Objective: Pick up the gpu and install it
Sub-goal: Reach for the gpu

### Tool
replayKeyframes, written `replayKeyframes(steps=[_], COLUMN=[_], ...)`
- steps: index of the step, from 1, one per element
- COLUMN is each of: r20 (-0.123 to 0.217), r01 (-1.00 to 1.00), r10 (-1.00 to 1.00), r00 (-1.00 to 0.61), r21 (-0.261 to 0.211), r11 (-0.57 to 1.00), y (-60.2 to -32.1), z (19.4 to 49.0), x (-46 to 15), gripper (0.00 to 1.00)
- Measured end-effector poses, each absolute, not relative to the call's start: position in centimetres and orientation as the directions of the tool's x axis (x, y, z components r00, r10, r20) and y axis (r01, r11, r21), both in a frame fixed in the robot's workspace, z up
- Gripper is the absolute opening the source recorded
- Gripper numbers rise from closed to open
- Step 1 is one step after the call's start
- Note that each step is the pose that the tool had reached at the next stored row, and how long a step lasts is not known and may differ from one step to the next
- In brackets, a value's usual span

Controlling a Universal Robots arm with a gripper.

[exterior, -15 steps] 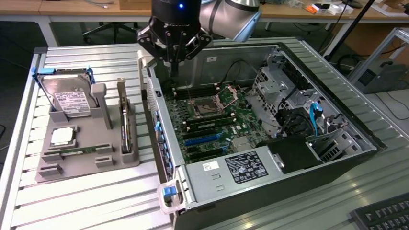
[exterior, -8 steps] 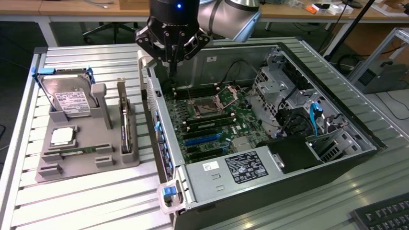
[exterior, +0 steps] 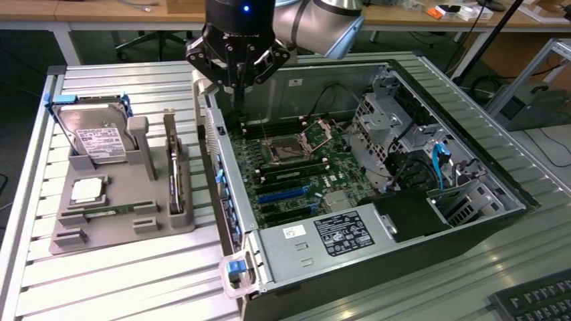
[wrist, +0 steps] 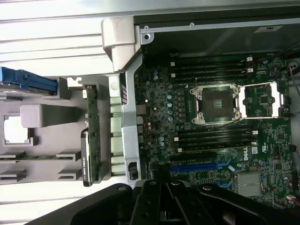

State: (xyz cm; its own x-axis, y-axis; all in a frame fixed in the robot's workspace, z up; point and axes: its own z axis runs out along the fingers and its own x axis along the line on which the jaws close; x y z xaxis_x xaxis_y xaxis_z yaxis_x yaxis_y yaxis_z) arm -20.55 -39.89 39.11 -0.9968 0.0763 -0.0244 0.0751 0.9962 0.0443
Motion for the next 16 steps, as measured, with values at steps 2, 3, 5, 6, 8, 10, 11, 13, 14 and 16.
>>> replayKeyframes(steps=[2,3,5,6,8,10,11,13,14,16], r20=[-0.024,-0.024,-0.024,-0.024,-0.024,-0.024,-0.025,-0.024,-0.025,-0.024], r01=[0.075,0.075,0.075,0.075,0.075,0.075,0.075,0.075,0.075,0.075], r10=[0.076,0.076,0.076,0.076,0.076,0.076,0.076,0.076,0.076,0.076], r00=[-0.997,-0.997,-0.997,-0.997,-0.997,-0.997,-0.997,-0.997,-0.997,-0.997], r21=[0.044,0.044,0.044,0.044,0.044,0.044,0.044,0.044,0.044,0.044], r11=[0.996,0.996,0.996,0.996,0.996,0.996,0.996,0.996,0.996,0.996], y=[-39.89,-39.90,-39.90,-39.90,-39.90,-39.89,-39.89,-39.90,-39.89,-39.90], z=[39.10,39.10,39.09,39.08,39.08,39.08,39.07,39.07,39.06,39.06], x=[-20.62,-20.67,-20.75,-20.80,-20.91,-21.06,-21.12,-21.25,-21.33,-21.45], gripper=[0.11,0.11,0.11,0.11,0.11,0.11,0.11,0.11,0.11,0.11])
